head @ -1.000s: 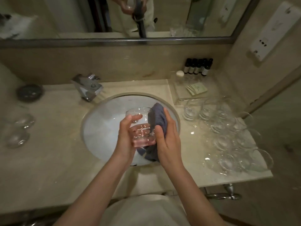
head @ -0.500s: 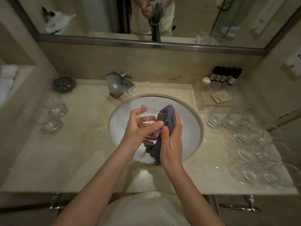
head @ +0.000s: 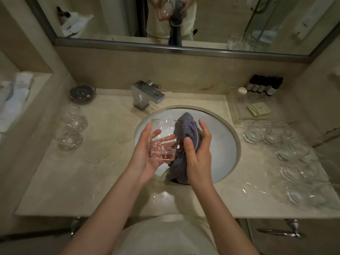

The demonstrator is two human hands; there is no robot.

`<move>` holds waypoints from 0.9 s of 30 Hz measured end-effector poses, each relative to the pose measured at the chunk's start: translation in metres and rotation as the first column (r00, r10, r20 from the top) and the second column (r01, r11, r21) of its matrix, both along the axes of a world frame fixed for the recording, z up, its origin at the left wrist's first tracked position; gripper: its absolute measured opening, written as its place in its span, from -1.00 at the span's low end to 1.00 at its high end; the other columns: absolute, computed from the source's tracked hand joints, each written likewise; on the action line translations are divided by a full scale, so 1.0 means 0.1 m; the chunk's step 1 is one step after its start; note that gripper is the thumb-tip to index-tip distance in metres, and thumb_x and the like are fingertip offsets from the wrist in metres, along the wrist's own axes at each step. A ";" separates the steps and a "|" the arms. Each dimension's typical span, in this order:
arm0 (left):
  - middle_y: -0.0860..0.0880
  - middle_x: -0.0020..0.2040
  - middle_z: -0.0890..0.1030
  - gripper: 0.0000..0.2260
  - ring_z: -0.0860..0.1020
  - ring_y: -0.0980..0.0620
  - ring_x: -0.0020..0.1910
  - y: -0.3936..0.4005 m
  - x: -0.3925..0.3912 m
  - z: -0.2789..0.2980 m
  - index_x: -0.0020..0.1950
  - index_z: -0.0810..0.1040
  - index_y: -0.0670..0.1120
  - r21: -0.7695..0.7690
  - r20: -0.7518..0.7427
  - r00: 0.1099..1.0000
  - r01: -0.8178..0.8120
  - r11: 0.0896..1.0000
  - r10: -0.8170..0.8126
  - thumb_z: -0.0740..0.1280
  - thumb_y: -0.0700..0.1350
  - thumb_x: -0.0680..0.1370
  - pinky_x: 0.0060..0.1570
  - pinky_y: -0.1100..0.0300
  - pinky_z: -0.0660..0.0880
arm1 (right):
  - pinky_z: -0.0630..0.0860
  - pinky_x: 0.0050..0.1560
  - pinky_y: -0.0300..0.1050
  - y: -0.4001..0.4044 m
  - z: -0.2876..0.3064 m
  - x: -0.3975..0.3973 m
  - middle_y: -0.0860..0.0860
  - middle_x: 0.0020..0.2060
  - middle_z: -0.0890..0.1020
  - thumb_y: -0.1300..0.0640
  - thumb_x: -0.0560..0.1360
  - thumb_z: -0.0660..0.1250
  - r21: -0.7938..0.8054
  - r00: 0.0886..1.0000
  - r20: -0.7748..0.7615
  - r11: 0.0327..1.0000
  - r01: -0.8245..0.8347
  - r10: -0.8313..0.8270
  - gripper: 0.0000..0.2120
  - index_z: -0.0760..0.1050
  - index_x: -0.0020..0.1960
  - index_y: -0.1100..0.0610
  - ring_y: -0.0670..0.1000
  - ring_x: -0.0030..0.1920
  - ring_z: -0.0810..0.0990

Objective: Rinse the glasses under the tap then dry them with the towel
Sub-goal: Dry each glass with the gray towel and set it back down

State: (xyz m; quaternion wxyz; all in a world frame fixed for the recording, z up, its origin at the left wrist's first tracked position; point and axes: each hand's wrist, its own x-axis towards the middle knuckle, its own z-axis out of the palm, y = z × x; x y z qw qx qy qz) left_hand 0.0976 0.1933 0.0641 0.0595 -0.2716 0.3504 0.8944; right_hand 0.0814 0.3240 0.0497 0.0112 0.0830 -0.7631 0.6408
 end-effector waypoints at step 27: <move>-0.08 -0.26 0.59 -0.75 0.55 0.02 -0.34 -0.38 0.10 -0.06 -0.24 0.52 -0.10 -0.664 0.006 1.000 0.012 0.747 -0.011 0.54 -0.02 0.40 -0.33 0.14 0.50 | 0.44 0.24 -0.07 -0.11 0.14 -0.05 -0.21 0.35 0.47 -0.26 0.29 0.51 0.640 0.724 0.190 0.476 -0.604 0.663 -0.13 0.19 0.50 -0.22 -0.10 0.27 0.48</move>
